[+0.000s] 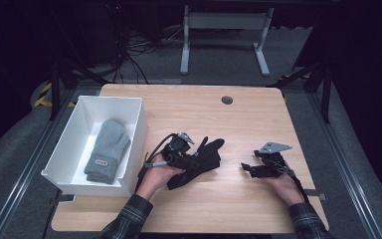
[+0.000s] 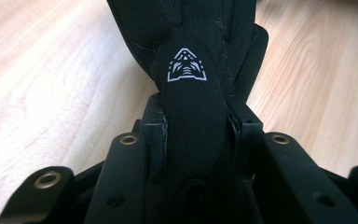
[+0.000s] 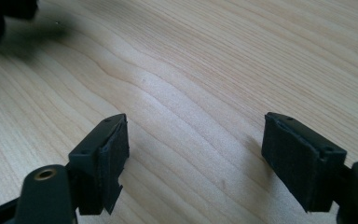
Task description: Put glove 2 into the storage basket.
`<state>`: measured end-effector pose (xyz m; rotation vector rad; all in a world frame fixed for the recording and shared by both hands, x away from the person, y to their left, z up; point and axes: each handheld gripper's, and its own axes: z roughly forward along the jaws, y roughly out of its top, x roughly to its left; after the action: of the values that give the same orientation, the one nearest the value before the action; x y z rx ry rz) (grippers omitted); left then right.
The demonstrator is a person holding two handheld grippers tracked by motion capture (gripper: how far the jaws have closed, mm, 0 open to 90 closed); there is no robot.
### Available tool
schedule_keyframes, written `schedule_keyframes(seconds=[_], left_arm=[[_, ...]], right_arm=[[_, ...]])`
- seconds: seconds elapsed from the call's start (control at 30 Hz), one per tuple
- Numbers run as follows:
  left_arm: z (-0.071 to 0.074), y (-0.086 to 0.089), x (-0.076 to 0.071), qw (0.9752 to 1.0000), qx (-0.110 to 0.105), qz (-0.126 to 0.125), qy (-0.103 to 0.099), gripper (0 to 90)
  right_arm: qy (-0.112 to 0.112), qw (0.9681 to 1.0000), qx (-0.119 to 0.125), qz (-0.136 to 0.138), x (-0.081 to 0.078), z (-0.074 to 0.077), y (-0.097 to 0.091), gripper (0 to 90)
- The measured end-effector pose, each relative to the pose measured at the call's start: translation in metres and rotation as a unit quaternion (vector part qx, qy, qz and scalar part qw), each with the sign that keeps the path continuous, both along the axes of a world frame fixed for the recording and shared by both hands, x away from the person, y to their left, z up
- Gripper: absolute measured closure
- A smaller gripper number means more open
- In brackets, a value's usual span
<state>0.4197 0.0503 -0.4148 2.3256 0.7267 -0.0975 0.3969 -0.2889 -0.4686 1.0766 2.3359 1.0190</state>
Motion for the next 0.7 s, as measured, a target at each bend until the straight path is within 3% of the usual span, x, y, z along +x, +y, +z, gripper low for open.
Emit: schedule_keyframes(seconds=[0.1,0.2,0.43,0.7], left_arm=[[0.01,0.001,-0.002,1.0,0.005,0.006,-0.004,66.4],[0.03,0.004,-0.006,0.9999,-0.006,0.011,-0.008,66.4],[0.067,0.011,-0.008,0.9996,-0.005,0.022,-0.02,66.4],[0.106,0.033,-0.006,0.9982,-0.007,0.047,-0.035,66.4]], right_arm=[[0.0,1.0,0.0,0.0,0.0,0.0,0.0,23.5],[0.0,1.0,0.001,0.001,0.0,0.0,0.0,23.5],[0.0,1.0,0.0,0.001,0.0,0.0,0.0,23.5],[0.0,1.0,0.001,0.001,0.0,0.0,0.0,23.5]])
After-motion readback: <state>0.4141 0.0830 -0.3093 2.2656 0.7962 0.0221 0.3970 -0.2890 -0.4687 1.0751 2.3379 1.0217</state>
